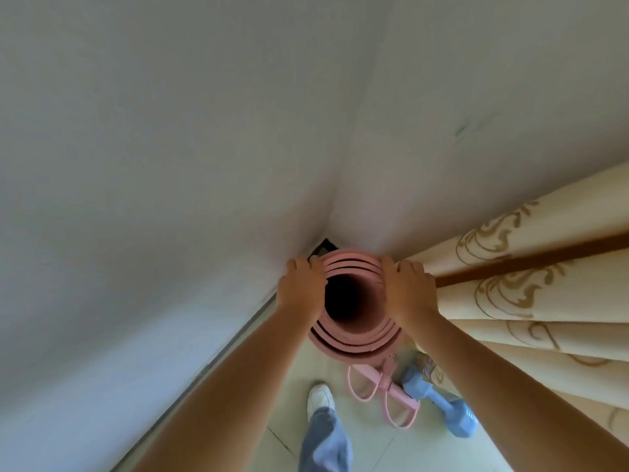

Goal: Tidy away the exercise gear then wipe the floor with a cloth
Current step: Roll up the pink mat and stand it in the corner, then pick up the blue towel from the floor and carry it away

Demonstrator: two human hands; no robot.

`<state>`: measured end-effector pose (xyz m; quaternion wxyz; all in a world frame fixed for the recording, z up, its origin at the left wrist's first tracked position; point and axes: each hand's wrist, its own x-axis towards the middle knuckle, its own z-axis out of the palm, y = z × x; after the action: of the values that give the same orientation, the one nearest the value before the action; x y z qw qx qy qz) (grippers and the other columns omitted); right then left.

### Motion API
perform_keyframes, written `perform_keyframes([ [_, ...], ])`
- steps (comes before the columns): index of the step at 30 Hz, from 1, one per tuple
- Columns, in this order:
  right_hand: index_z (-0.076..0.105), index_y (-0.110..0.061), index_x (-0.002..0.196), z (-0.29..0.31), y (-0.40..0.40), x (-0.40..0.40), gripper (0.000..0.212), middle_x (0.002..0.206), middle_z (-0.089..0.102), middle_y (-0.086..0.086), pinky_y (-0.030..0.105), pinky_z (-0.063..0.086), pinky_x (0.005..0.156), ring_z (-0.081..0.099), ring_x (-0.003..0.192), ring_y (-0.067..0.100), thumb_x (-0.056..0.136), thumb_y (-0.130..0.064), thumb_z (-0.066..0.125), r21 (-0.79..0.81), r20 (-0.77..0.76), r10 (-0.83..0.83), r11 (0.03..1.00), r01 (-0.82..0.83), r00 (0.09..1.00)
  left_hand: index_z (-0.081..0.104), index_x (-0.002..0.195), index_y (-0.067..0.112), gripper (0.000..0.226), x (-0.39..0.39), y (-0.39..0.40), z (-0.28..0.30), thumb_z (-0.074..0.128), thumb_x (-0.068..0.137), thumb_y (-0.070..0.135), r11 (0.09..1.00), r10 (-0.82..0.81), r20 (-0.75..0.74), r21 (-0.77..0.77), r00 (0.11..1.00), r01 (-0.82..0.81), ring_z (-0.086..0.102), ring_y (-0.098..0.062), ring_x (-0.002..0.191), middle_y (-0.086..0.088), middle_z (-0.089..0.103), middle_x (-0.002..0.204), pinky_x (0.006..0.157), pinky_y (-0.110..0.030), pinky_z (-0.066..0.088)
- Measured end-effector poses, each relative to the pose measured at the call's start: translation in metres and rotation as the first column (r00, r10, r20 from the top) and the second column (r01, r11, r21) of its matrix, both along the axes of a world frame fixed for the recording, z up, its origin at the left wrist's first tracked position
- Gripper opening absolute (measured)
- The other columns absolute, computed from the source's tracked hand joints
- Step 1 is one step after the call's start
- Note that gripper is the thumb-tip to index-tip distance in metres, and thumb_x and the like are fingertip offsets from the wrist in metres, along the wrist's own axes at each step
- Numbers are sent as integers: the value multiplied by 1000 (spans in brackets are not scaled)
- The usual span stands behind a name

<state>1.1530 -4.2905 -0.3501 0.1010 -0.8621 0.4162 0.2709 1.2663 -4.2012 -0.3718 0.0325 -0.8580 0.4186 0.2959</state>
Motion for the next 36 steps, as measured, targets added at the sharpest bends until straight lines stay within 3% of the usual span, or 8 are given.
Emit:
perform_keyframes([
  [6, -3, -10, 149, -3, -16, 10, 70, 157, 4, 19, 41, 23, 116, 15, 144, 35, 98, -34, 39, 53, 20, 159, 986, -160, 987, 9, 148, 6, 61, 9, -9, -2, 36, 100, 31, 986, 93, -94, -129, 991, -105, 25, -29, 138, -15, 21, 151, 112, -36, 30],
  [13, 16, -10, 148, 38, 22, -8, 56, 156, 14, 16, 42, 21, 118, 15, 145, 33, 99, -29, 35, 18, 72, 255, 966, -257, 964, 1, 150, 6, 59, -22, 57, 44, 33, 102, 18, 994, 97, 21, -59, 995, -96, -5, -28, 147, -13, -2, 159, 120, -38, 5],
  [19, 14, -10, 149, 83, 141, 5, 60, 157, 14, 13, 37, 11, 119, 9, 146, 28, 98, -35, 38, 30, 255, 544, 822, -569, 800, 31, 142, 1, 51, -63, 193, 91, 48, 95, 11, 948, 312, 223, -131, 924, -289, 21, -31, 144, -19, 28, 152, 116, -37, 22],
  [21, 11, -12, 149, 97, 201, 4, 60, 158, 8, 11, 35, 7, 120, 4, 147, 26, 100, -36, 34, 35, 274, 642, 737, -675, 716, 61, 116, -4, 52, -89, 263, 107, 79, 71, 15, 926, 376, 289, -120, 880, -357, 57, -36, 119, -23, 61, 123, 94, -38, 50],
  [23, 15, -10, 148, 109, 264, 1, 58, 158, 10, 11, 33, 6, 120, 5, 147, 25, 99, -35, 34, 6, 302, 748, 618, -786, 591, 68, 106, -3, 56, -118, 334, 123, 87, 59, 21, 881, 462, 337, -68, 821, -468, 66, -36, 106, -22, 69, 110, 82, -39, 56],
  [25, 24, -7, 145, 120, 335, -9, 55, 156, 18, 12, 33, 8, 119, 11, 146, 25, 97, -31, 39, -20, 351, 829, 471, -882, 435, 44, 135, -2, 58, -153, 404, 133, 63, 87, 26, 782, 606, 312, -61, 732, -621, 38, -34, 136, -23, 42, 142, 109, -40, 36],
  [27, 30, -5, 143, 128, 411, -28, 55, 154, 23, 13, 34, 9, 118, 15, 145, 26, 95, -29, 43, -43, 383, 883, 311, -950, 271, 18, 147, 3, 56, -192, 477, 140, 36, 100, 29, 655, 722, 338, -56, 604, -753, 9, -31, 146, -18, 15, 156, 118, -40, 14],
  [36, 30, -10, 143, 128, 748, -212, 59, 154, 25, 10, 37, 11, 120, 14, 145, 27, 92, -35, 47, 32, 362, 906, -248, -968, -220, 9, 150, 7, 57, -454, 762, 147, 26, 102, 33, 143, 951, 271, 38, 148, -989, -1, -28, 147, -15, 4, 158, 119, -37, 9],
])
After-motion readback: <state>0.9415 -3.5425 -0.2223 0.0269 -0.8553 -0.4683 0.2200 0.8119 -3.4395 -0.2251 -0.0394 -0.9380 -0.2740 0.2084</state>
